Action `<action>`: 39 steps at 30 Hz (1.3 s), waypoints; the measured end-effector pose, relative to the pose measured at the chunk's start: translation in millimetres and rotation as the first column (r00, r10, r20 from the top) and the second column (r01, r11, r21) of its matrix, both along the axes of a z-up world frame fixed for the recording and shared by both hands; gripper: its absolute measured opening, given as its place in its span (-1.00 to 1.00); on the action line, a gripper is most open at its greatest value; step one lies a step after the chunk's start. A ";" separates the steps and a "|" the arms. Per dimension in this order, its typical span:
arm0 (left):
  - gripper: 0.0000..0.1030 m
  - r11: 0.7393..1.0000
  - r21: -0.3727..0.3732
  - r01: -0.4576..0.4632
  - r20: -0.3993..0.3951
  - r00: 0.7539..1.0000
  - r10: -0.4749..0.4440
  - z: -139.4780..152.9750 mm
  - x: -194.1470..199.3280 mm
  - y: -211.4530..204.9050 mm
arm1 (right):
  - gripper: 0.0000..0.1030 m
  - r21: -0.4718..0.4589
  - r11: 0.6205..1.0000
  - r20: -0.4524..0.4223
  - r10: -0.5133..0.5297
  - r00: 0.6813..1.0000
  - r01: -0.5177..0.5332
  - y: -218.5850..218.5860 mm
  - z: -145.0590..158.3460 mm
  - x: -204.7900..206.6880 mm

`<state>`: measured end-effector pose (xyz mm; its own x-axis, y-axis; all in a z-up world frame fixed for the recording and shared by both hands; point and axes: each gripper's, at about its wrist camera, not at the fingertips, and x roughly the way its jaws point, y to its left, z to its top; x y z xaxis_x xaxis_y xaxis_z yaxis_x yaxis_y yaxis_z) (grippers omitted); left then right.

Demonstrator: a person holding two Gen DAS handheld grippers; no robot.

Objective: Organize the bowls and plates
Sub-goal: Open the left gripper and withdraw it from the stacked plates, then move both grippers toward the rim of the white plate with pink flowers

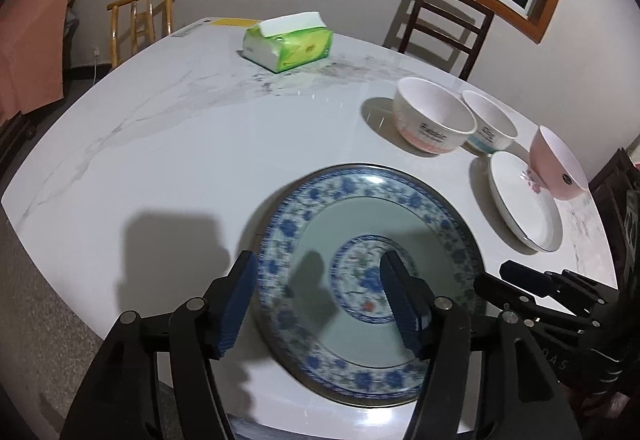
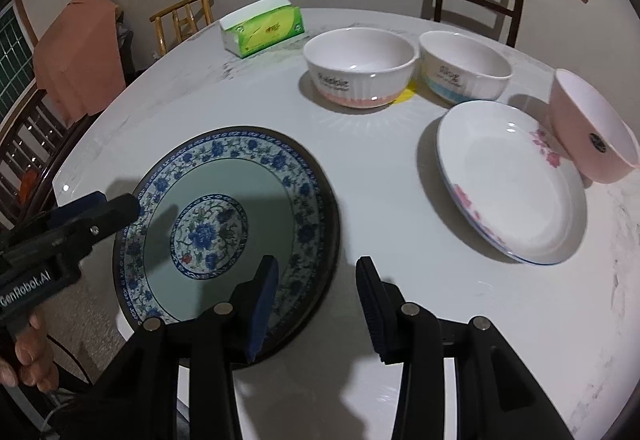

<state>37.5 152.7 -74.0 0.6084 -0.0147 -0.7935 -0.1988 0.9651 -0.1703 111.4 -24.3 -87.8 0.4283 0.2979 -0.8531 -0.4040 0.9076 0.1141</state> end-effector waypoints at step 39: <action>0.18 0.977 0.097 0.190 -0.004 0.982 -0.191 8.1 50.3 -144.9 | -0.20 0.037 0.960 0.160 -0.278 0.947 0.276 -128.1 25.2 0.6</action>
